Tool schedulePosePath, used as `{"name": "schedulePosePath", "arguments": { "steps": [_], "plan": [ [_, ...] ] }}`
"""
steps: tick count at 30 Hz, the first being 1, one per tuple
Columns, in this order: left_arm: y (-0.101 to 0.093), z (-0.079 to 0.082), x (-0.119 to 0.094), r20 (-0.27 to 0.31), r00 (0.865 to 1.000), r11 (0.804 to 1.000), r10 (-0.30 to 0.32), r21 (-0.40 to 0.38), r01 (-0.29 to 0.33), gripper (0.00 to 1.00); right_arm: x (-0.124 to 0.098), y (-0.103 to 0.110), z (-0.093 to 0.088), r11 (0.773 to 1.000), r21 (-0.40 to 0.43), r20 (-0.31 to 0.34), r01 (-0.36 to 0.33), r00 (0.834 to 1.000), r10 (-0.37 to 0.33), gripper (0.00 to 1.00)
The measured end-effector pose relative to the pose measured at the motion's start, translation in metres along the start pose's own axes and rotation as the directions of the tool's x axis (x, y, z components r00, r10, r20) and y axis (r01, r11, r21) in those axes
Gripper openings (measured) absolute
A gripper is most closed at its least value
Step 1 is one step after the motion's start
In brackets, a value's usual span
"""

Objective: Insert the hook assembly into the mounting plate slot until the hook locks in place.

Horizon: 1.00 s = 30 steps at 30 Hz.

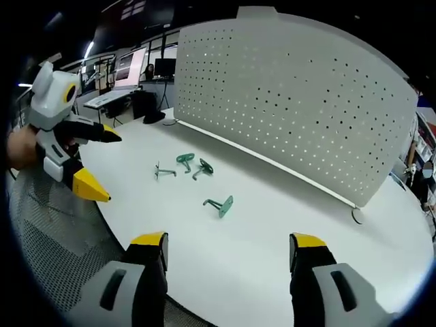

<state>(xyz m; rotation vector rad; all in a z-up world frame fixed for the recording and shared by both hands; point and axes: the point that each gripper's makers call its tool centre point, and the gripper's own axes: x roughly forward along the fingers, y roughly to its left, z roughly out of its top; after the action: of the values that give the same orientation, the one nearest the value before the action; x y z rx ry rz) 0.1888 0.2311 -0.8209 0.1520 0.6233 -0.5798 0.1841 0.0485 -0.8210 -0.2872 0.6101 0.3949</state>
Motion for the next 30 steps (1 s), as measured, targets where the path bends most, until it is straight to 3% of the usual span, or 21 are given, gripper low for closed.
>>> {"name": "schedulePosePath", "arguments": {
  "steps": [30],
  "plan": [
    [0.0004,-0.0013,0.0004,-0.009,1.000,1.000,0.003,0.014,-0.003,0.98,0.0000,-0.0005,0.0006,1.000,0.002,0.003,0.001,1.000,-0.001,0.69]
  ]
}}
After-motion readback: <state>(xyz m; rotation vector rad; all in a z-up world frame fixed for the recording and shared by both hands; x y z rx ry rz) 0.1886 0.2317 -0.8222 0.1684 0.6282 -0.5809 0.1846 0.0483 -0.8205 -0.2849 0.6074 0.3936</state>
